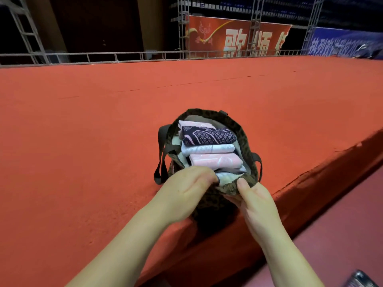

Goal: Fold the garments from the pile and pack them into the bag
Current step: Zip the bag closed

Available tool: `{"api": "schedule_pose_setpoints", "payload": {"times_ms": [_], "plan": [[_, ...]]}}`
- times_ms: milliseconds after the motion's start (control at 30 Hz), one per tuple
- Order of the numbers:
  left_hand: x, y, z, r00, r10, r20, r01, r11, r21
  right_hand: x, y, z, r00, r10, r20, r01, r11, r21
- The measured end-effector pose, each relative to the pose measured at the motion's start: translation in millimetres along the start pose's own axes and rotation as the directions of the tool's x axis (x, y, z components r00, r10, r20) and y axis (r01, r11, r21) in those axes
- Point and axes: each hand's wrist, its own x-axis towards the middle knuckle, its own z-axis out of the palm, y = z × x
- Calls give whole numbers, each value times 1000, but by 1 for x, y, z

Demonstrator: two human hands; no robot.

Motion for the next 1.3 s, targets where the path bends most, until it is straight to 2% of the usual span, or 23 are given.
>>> {"api": "schedule_pose_setpoints", "payload": {"times_ms": [67,100,167,267,333,433,500,600,767,867,967,1100,1200,1300], "plan": [[13,3,-7,995,-93,-34,93,996,-2,3,-1,-2,999,-36,26,36,999,-1],[20,3,-10,982,-187,-2,187,982,-10,3,3,-3,998,-46,54,46,999,0],[28,3,-12,911,-392,127,389,920,49,-2,6,-1,997,-19,73,20,1000,-10],[30,4,-10,808,-519,277,488,854,177,-11,9,-5,996,75,46,-69,992,-109],[29,4,-4,776,-528,345,494,849,188,-17,6,-5,987,155,48,-144,972,-184],[25,3,3,780,-521,347,498,852,160,-21,-2,-7,965,261,-22,-256,922,-290],[24,3,9,798,-500,337,464,866,185,-23,-8,-11,952,292,-93,-306,910,-280],[31,4,11,816,-471,334,380,874,304,-24,-16,-11,947,299,-116,-320,901,-292],[49,-1,8,764,-487,423,301,849,434,-27,-9,0,895,424,-142,-447,859,-249],[47,-3,6,757,-488,434,270,839,473,-30,-8,5,887,433,-160,-460,860,-220],[34,-5,3,783,-468,410,317,867,385,-31,-13,7,901,399,-168,-428,880,-205],[20,-8,2,810,-464,358,363,877,315,-33,-15,8,890,429,-155,-453,869,-200],[14,-9,3,894,-405,189,392,914,104,-35,-14,11,870,474,-135,-492,854,-170],[4,1,5,956,-293,1,292,954,-69,-36,-16,15,851,516,-101,-525,844,-112]]}}
